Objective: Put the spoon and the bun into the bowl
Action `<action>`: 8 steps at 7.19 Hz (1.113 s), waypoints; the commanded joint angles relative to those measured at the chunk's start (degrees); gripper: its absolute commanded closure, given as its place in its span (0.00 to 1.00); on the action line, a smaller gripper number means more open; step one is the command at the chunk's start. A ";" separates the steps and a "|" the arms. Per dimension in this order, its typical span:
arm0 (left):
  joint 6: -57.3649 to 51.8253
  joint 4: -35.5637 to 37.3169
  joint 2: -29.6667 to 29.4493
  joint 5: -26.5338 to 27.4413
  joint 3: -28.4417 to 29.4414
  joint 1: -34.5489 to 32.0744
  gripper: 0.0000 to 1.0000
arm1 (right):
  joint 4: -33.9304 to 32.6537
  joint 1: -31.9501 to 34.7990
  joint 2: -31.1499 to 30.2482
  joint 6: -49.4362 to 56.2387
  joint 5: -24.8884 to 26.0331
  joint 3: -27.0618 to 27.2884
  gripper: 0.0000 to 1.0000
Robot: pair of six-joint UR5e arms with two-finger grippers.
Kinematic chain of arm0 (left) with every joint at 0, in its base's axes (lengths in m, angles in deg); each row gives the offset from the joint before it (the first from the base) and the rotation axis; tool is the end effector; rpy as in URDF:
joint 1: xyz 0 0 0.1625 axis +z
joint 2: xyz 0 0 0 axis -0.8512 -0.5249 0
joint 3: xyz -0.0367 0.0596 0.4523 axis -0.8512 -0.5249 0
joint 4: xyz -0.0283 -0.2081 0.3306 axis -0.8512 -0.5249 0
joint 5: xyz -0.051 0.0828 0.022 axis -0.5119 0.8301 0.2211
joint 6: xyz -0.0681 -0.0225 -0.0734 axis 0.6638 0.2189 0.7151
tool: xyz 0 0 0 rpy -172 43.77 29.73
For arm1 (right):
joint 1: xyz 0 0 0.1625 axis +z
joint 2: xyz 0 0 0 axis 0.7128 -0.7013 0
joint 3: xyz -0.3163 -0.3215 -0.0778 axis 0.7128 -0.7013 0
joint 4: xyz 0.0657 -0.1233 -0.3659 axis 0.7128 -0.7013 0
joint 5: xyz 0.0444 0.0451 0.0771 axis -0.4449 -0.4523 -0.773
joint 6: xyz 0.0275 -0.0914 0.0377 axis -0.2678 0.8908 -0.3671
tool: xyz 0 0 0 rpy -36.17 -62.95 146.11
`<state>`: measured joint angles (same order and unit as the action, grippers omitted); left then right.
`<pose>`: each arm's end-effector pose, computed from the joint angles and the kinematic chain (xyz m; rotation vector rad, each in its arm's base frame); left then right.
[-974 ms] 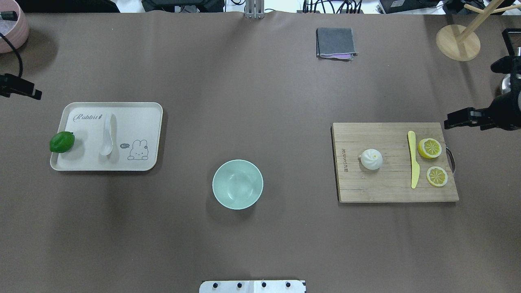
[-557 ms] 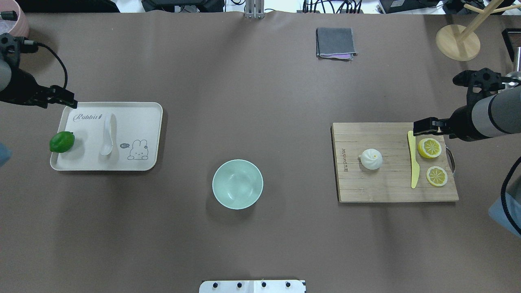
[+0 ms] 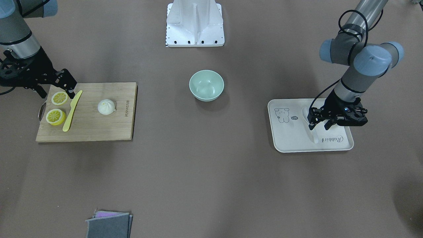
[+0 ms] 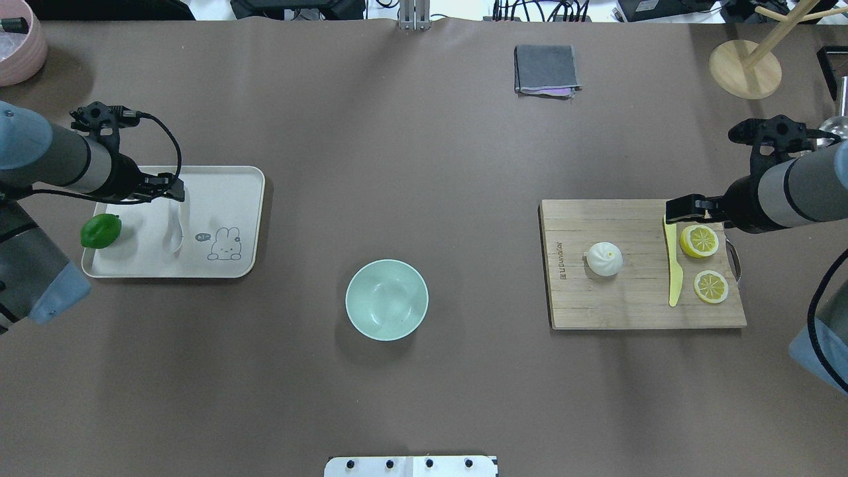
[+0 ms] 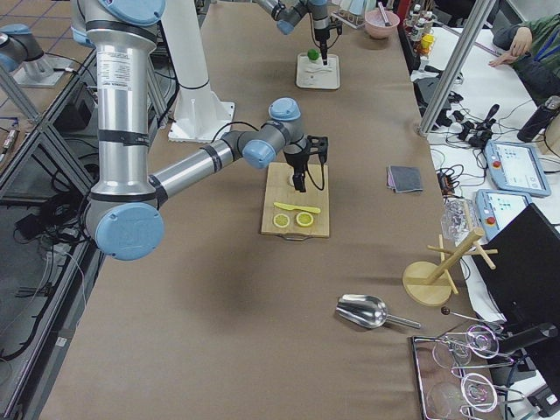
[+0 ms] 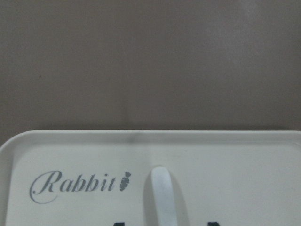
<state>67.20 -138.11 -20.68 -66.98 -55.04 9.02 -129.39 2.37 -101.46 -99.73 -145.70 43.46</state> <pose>0.3162 -0.5078 0.5266 0.2274 0.8641 -0.0947 -0.2349 -0.4048 0.4633 0.2038 -0.7940 0.1645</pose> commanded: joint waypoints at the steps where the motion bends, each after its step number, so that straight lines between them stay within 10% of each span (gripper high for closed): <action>1: 0.37 -0.33 -0.08 0.58 1.04 1.50 0.40 | 0.00 -0.03 0.00 0.01 0.05 0.00 0.00; 3: 0.37 -0.42 -0.08 3.04 1.65 3.00 0.44 | 0.00 -0.03 -0.08 0.01 0.57 0.00 0.00; 4: 0.72 -0.51 -0.08 3.05 1.57 3.01 0.60 | 0.00 -0.11 -0.08 0.01 0.57 0.00 0.00; 5: 0.63 -0.51 -0.08 2.96 1.31 3.01 1.00 | 0.00 -0.20 -0.08 0.01 0.57 0.00 0.00; 8: 0.98 -0.68 -0.16 2.96 -1.49 2.92 1.00 | 0.00 -0.20 -0.17 -0.08 0.57 0.61 0.00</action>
<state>67.87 -138.75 -20.77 -64.02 -54.92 11.98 -129.35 2.18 -101.56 -99.74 -145.13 43.70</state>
